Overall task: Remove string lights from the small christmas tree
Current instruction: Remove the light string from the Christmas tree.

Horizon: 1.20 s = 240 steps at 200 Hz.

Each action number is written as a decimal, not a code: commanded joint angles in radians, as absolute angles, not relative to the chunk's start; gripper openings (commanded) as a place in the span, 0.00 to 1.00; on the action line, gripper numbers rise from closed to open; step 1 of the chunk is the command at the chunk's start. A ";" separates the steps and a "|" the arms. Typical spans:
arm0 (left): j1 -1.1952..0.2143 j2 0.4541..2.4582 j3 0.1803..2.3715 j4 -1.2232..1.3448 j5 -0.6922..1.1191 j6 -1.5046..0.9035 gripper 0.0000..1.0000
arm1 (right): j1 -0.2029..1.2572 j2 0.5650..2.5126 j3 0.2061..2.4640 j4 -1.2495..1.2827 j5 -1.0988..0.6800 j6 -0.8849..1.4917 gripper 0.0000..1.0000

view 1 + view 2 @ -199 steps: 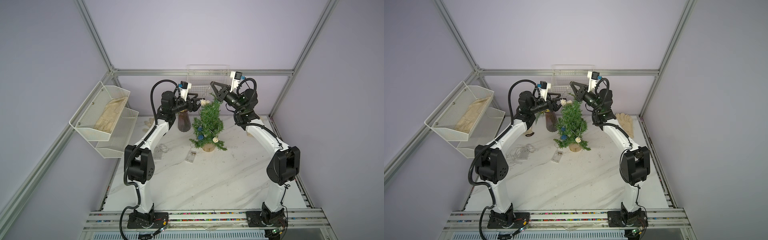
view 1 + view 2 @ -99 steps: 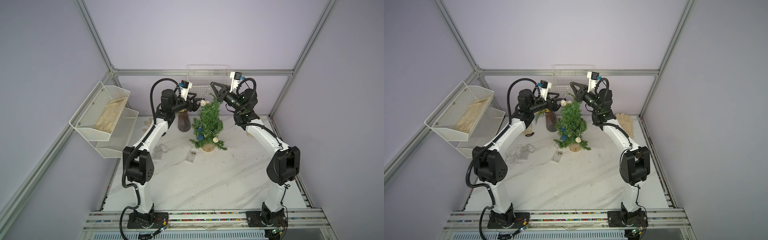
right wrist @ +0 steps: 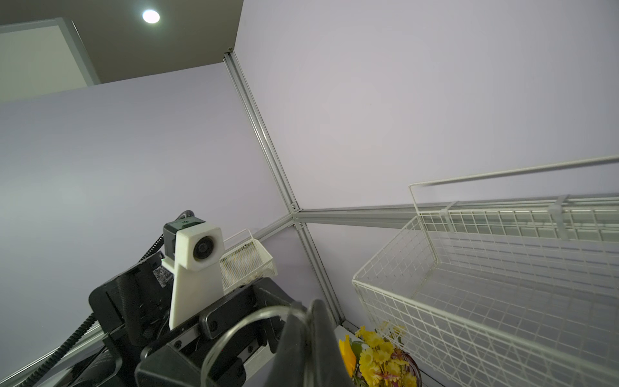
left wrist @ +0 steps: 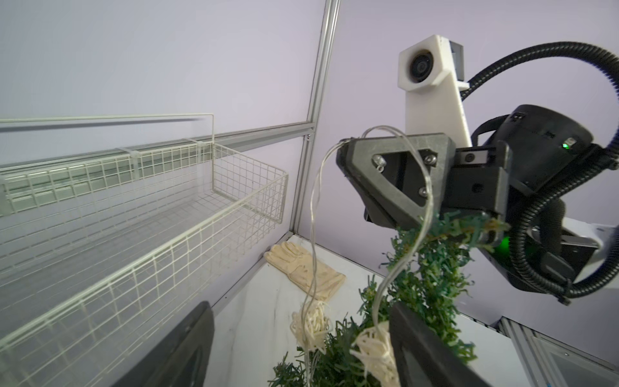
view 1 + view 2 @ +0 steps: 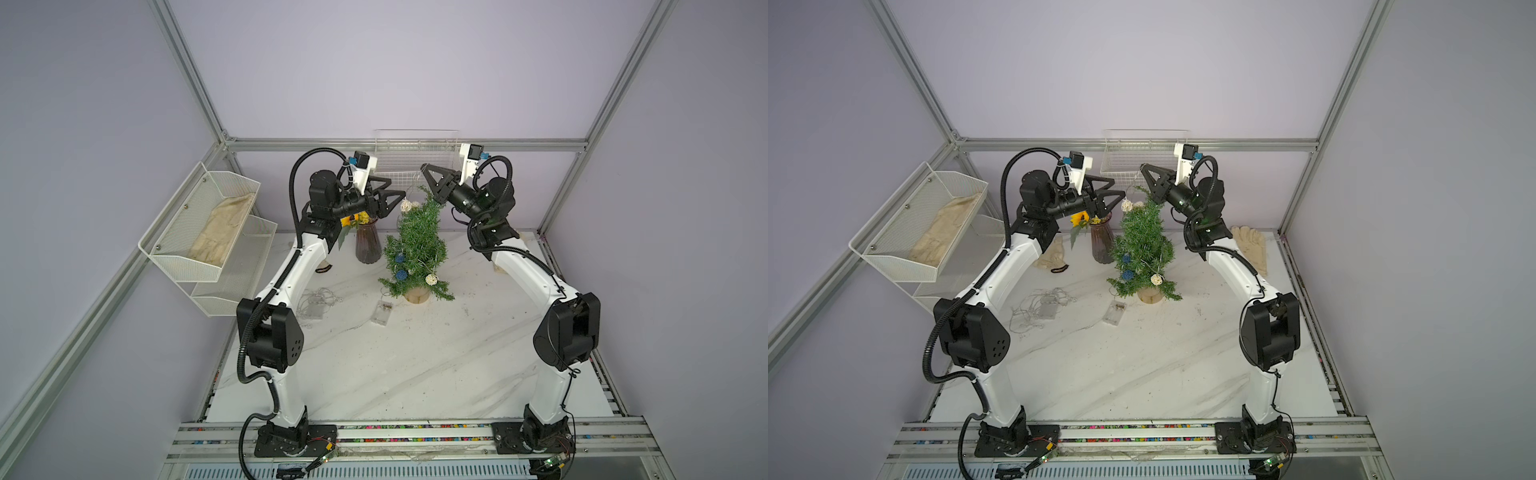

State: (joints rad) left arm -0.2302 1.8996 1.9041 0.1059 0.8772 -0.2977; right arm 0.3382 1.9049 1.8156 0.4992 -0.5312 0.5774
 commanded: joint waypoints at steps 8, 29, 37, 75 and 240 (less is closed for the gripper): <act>-0.231 1.905 2.040 0.185 0.975 -0.388 0.83 | 0.340 1.915 1.824 0.459 -0.543 0.561 0.00; -0.233 1.909 2.042 0.188 0.970 -0.387 0.83 | 0.339 1.911 1.819 0.456 -0.543 0.558 0.00; -0.235 1.918 2.047 0.186 0.966 -0.388 0.83 | 0.339 1.911 1.820 0.456 -0.544 0.557 0.00; -0.248 1.976 2.098 0.171 0.951 -0.392 0.83 | 0.338 1.913 1.822 0.460 -0.548 0.561 0.00; -0.285 2.138 2.283 0.219 0.950 -0.497 0.66 | 0.334 1.924 1.812 0.466 -0.546 0.552 0.00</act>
